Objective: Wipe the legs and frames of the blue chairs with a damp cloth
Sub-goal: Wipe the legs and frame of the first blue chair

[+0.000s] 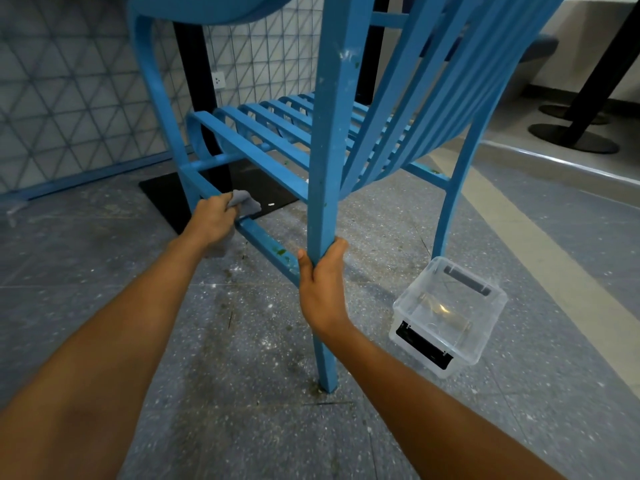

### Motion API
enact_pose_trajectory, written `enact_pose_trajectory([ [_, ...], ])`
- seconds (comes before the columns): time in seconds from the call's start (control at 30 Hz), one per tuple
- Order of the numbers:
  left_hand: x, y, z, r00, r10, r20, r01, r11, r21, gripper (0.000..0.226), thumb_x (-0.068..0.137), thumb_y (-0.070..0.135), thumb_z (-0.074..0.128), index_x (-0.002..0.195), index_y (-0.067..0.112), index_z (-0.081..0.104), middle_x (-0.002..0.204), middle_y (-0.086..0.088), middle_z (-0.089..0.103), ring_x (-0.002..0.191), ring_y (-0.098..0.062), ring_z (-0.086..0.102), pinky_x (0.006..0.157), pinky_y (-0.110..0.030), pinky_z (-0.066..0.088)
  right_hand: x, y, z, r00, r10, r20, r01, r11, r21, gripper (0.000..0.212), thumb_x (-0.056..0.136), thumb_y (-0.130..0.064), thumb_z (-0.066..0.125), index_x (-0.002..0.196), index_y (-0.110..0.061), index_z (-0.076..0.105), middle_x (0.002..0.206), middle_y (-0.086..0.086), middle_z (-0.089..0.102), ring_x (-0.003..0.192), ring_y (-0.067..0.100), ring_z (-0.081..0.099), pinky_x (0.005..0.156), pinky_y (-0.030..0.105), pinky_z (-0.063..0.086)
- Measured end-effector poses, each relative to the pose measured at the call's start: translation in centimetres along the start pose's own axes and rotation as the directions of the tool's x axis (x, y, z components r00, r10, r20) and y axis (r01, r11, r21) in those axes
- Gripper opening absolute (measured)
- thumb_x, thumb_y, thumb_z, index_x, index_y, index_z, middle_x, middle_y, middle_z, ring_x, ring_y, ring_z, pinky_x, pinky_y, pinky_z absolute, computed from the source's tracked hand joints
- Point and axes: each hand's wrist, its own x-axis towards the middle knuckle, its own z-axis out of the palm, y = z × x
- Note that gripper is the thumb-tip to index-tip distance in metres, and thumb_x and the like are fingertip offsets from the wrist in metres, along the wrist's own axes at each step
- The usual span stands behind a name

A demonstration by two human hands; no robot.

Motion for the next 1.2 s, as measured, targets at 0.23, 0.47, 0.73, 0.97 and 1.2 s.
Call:
enact_pose_trajectory([
  [0.23, -1.3, -0.2, 1.3, 0.999, -0.018, 0.042, 0.018, 1.000, -0.002, 0.030, 0.099, 0.022, 0.035, 0.121, 0.013, 0.053, 0.126, -0.020, 0.053, 0.115, -0.036, 0.052, 0.096, -0.040, 0.042, 0.0, 0.0, -0.1, 1.000, 0.008, 0.017, -0.008, 1.000, 0.001, 0.025, 0.094, -0.019, 0.048, 0.097, -0.026, 0.024, 0.098, 0.003, 0.043, 0.092, 0.019, 0.050, 0.076, 0.036, 0.054],
  [0.47, -2.7, 1.0, 1.6, 0.999, 0.003, 0.031, -0.005, 0.998, 0.059, 0.030, 0.099, 0.020, 0.036, 0.120, 0.008, 0.054, 0.121, -0.025, 0.054, 0.110, -0.038, 0.053, 0.090, -0.041, 0.043, 0.1, 0.1, -0.1, 1.000, -0.005, 0.007, 0.005, 1.000, -0.001, 0.024, 0.093, -0.018, 0.049, 0.098, -0.023, 0.025, 0.096, 0.002, 0.041, 0.089, 0.016, 0.048, 0.073, 0.029, 0.052],
  [0.73, -3.2, 2.1, 0.7, 0.999, -0.027, 0.017, 0.028, 1.000, -0.005, 0.034, 0.099, 0.021, 0.039, 0.126, 0.005, 0.051, 0.127, -0.021, 0.054, 0.117, -0.034, 0.050, 0.089, -0.032, 0.039, 0.2, -0.2, -0.4, 1.000, -0.004, 0.028, 0.004, 1.000, 0.004, 0.025, 0.093, -0.015, 0.049, 0.097, -0.019, 0.025, 0.095, 0.002, 0.040, 0.089, 0.016, 0.047, 0.076, 0.035, 0.053],
  [0.97, -3.7, 1.4, 3.1, 0.991, 0.017, 0.131, -0.027, 0.997, 0.072, 0.034, 0.099, 0.024, 0.036, 0.128, 0.014, 0.047, 0.126, -0.016, 0.054, 0.117, -0.032, 0.053, 0.102, -0.045, 0.043, 0.3, 0.1, -0.3, 1.000, -0.007, 0.030, 0.007, 1.000, 0.008, 0.026, 0.093, -0.014, 0.050, 0.096, -0.020, 0.025, 0.094, 0.002, 0.040, 0.086, 0.014, 0.047, 0.067, 0.025, 0.049],
  [1.2, -5.4, 2.9, 2.9, 0.991, 0.024, 0.133, -0.037, 0.995, 0.091, 0.042, 0.099, 0.017, 0.039, 0.140, 0.007, 0.039, 0.139, -0.022, 0.045, 0.126, -0.036, 0.045, 0.107, -0.039, 0.036, 0.3, 0.3, -0.2, 1.000, -0.012, 0.019, 0.011, 1.000, 0.022, 0.026, 0.092, -0.013, 0.050, 0.098, -0.019, 0.026, 0.095, 0.003, 0.040, 0.087, 0.014, 0.046, 0.067, 0.021, 0.048],
])
